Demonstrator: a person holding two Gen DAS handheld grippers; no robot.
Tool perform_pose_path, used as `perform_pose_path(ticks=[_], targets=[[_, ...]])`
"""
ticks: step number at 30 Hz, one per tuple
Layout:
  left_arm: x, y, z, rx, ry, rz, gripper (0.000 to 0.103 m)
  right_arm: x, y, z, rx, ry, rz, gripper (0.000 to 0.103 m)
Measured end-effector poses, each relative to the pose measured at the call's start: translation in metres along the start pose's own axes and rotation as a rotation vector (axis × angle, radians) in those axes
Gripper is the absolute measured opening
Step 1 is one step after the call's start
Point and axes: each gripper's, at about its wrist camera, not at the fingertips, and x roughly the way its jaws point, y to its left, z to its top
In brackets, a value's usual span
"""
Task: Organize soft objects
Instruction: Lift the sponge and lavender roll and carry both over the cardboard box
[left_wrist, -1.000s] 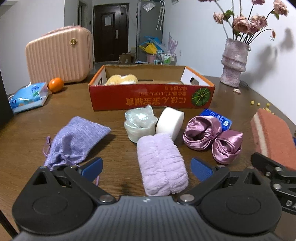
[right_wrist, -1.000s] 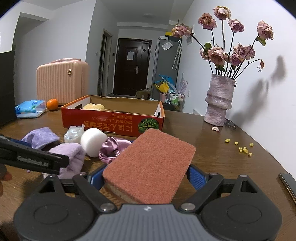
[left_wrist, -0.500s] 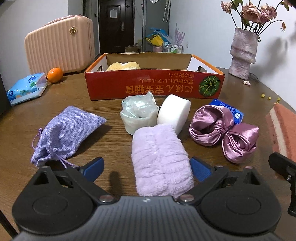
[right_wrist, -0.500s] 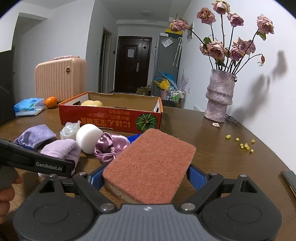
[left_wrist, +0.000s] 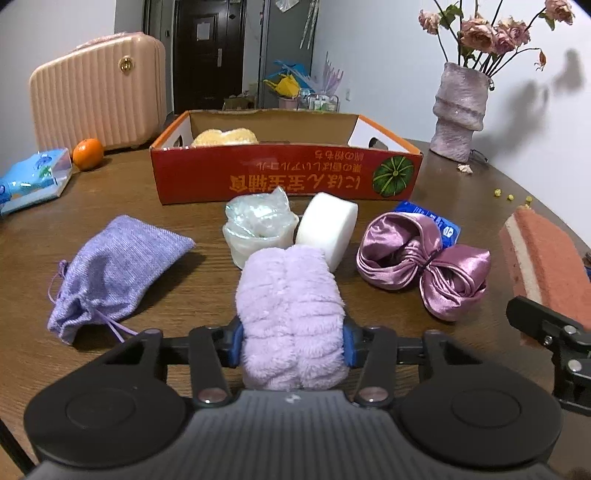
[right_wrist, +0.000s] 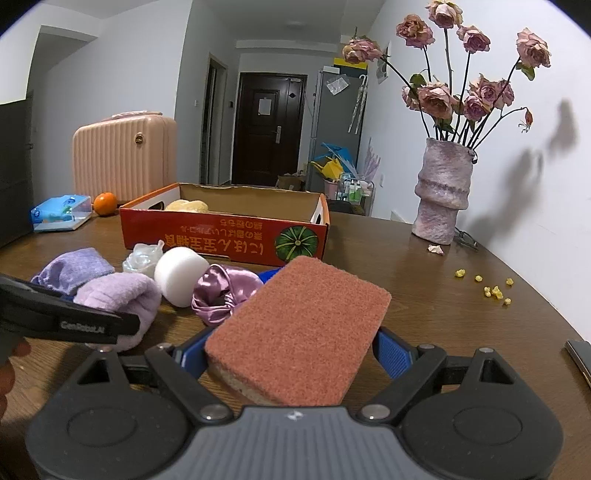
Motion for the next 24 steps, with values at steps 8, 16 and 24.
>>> perform_pose_path(ticks=[8, 16, 24], targets=[[-0.022, 0.006, 0.008, 0.010, -0.096, -0.002, 0.048, 0.001, 0.003, 0.007, -0.009, -0.022, 0.005, 0.090], [-0.043, 0.010, 0.022, 0.017, -0.191, 0.013, 0.048, 0.003, 0.007, 0.024, -0.012, -0.065, 0.018, 0.090], [-0.052, 0.016, 0.034, -0.006, -0.244, 0.040, 0.048, 0.010, 0.013, 0.043, 0.011, -0.111, 0.044, 0.090]])
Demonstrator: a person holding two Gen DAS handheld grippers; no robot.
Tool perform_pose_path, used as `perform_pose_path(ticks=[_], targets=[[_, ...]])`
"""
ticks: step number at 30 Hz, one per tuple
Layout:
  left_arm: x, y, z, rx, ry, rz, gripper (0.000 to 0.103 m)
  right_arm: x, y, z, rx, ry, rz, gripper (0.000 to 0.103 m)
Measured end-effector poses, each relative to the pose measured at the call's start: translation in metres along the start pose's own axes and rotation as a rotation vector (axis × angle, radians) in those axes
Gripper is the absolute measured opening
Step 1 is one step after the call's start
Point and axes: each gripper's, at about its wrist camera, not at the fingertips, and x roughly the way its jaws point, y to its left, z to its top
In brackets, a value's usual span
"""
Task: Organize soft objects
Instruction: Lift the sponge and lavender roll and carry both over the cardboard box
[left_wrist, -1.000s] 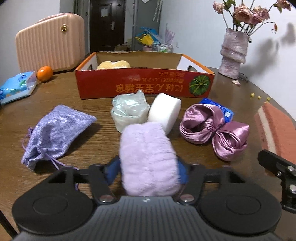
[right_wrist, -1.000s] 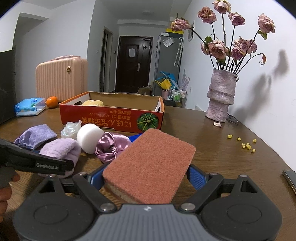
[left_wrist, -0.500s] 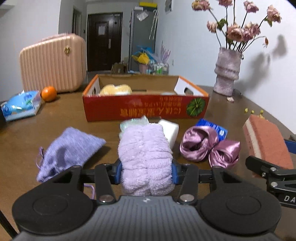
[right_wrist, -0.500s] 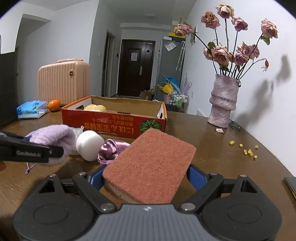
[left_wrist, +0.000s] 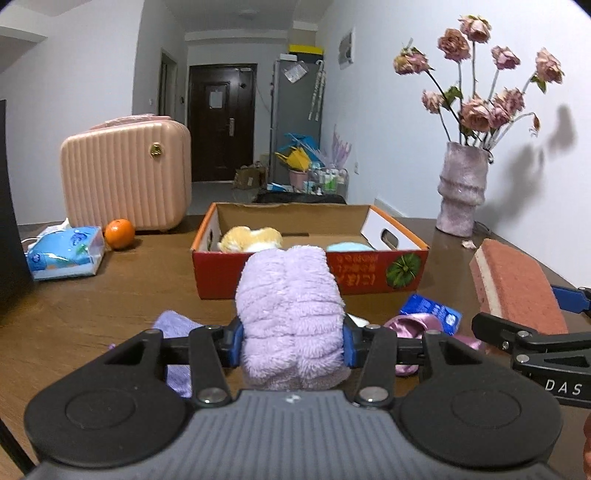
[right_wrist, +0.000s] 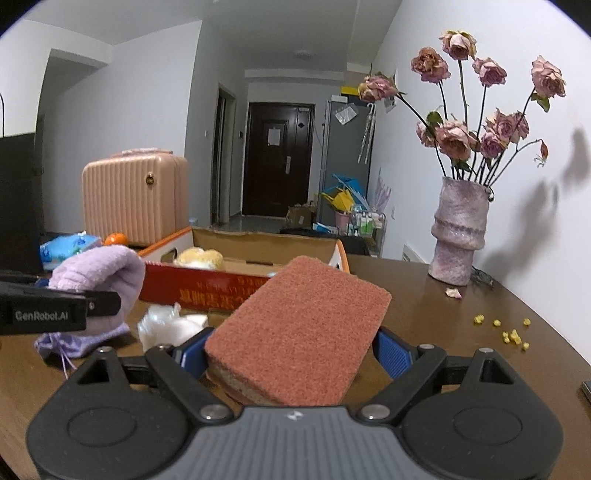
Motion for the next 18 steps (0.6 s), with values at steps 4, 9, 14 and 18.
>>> perform_pose_path(ticks=[4, 9, 14, 18], targets=[[0.002, 0.004, 0.008, -0.024, -0.024, 0.005, 0.048, 0.006, 0.002, 0.011, 0.015, -0.032, 0.016, 0.090], [0.007, 0.008, 0.017, -0.044, -0.039, 0.017, 0.048, 0.016, 0.004, 0.023, 0.028, -0.059, 0.026, 0.090], [0.016, 0.008, 0.025, -0.040, -0.042, 0.041, 0.048, 0.027, 0.005, 0.033, 0.044, -0.074, 0.030, 0.090], [0.021, 0.009, 0.034, -0.036, -0.056, 0.050, 0.048, 0.035, 0.007, 0.041, 0.042, -0.086, 0.038, 0.090]])
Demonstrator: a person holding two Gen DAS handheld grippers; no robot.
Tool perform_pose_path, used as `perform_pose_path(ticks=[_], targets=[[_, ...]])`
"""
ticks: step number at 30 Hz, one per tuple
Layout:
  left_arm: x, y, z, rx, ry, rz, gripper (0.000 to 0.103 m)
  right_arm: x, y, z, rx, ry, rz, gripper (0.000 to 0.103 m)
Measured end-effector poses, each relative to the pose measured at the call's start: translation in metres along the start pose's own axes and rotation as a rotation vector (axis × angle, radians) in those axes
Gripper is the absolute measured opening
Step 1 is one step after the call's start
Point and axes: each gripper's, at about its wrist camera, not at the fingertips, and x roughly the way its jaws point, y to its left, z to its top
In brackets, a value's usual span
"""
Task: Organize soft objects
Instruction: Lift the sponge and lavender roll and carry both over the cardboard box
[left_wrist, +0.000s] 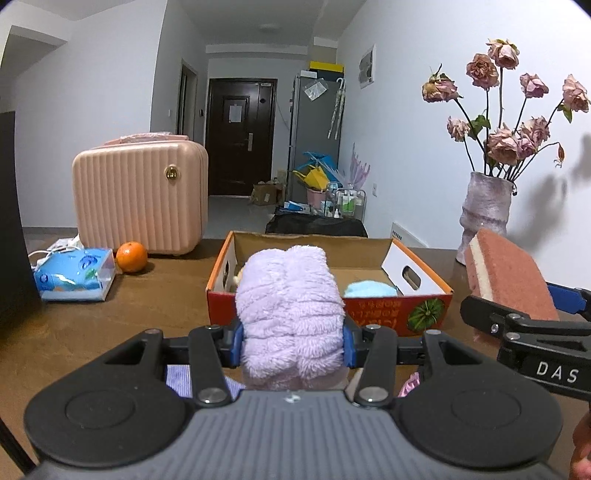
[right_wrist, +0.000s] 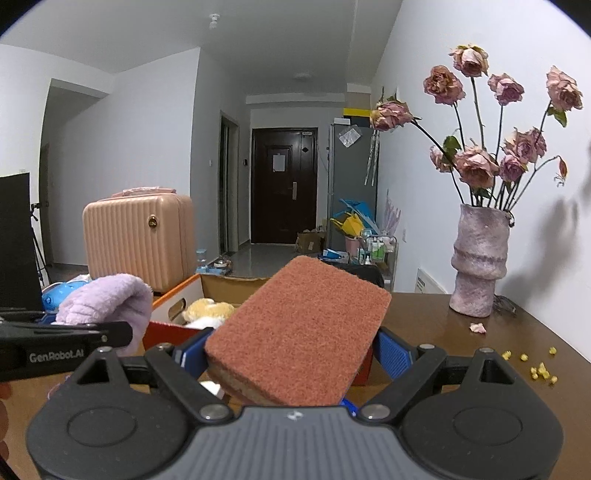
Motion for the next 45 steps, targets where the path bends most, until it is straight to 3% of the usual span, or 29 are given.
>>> perform_pose_path(ticks=[18, 45], targets=[[0.053, -0.003, 0.039, -0.007, -0.021, 0.015, 0.049, 0.068, -0.008, 0.036, -0.022, -0.012, 0.022, 0.090], [0.160, -0.005, 0.072, -0.032, 0.019, 0.042, 0.049, 0.187, -0.030, 0.054, -0.057, 0.102, 0.029, 0.091]])
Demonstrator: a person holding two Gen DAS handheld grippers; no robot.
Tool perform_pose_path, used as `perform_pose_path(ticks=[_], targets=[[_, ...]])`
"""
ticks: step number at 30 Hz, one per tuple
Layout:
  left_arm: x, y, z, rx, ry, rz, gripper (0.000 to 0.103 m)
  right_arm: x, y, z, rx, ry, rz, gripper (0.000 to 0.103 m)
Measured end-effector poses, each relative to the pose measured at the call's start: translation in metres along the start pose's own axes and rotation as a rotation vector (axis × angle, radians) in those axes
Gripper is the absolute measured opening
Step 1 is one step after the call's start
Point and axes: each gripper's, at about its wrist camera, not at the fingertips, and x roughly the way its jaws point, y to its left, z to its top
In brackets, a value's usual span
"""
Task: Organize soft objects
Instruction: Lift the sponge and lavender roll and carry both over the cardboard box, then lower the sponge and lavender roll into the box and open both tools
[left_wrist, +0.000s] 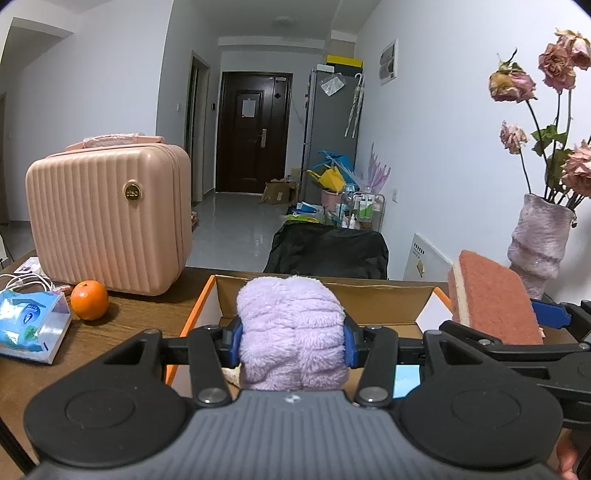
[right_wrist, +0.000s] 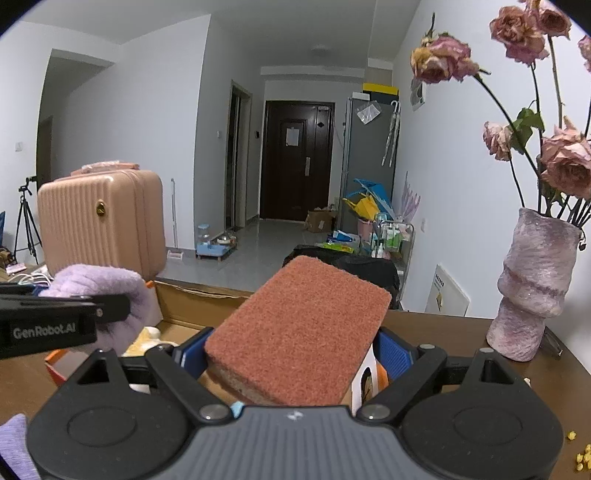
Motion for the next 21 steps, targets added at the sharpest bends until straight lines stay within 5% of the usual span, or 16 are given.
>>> perform_pose_path(ticks=[21], targets=[[0.050, 0.007, -0.002, 0.011, 0.065, 0.040, 0.049, 0.050, -0.005, -0.010, -0.013, 0.100, 0.007, 0.091]])
